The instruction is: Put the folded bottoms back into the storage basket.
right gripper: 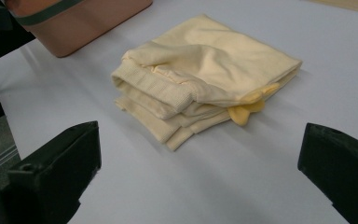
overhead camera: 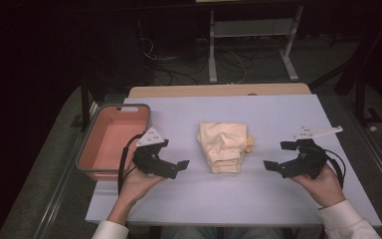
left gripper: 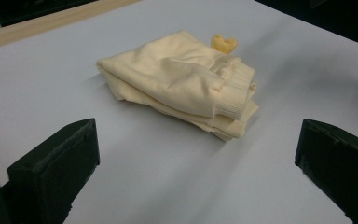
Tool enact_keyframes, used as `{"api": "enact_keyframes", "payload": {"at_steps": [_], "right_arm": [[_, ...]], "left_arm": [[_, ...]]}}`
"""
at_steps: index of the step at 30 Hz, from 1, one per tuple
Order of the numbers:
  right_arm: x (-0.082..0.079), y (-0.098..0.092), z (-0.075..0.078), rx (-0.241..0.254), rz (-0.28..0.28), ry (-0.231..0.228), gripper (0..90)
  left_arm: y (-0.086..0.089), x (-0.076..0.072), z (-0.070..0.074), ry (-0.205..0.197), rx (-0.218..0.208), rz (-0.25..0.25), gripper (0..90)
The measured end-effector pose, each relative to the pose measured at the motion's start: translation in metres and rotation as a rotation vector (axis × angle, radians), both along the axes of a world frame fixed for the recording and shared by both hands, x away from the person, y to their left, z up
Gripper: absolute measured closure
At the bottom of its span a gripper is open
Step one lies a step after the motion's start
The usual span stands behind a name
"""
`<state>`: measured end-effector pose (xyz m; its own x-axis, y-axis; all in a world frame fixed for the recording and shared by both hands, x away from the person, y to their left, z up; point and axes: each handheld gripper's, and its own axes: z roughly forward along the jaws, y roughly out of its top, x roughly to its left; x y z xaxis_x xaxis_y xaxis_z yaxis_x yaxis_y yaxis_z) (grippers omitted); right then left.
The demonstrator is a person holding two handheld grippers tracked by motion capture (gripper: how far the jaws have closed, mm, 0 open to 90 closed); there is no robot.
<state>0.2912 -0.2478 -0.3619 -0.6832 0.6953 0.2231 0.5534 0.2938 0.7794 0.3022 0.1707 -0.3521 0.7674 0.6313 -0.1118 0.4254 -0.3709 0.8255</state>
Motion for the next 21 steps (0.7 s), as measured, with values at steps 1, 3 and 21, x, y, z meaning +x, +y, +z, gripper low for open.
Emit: {"api": "enact_keyframes", "payload": {"at_steps": [1,3,21], "right_arm": [[0.001,0.001,0.000,-0.001,0.000,0.003,0.0],[0.004,0.002,-0.002,-0.004,0.002,0.006,0.0],[0.028,0.017,-0.007,-0.018,0.001,0.040,0.0]], "left_arm": [[0.000,0.002,0.001,0.001,0.000,-0.001,0.0],[-0.001,0.005,0.002,0.003,0.002,-0.001,0.0],[0.001,0.027,0.005,0.019,-0.014,0.033,0.0]]}}
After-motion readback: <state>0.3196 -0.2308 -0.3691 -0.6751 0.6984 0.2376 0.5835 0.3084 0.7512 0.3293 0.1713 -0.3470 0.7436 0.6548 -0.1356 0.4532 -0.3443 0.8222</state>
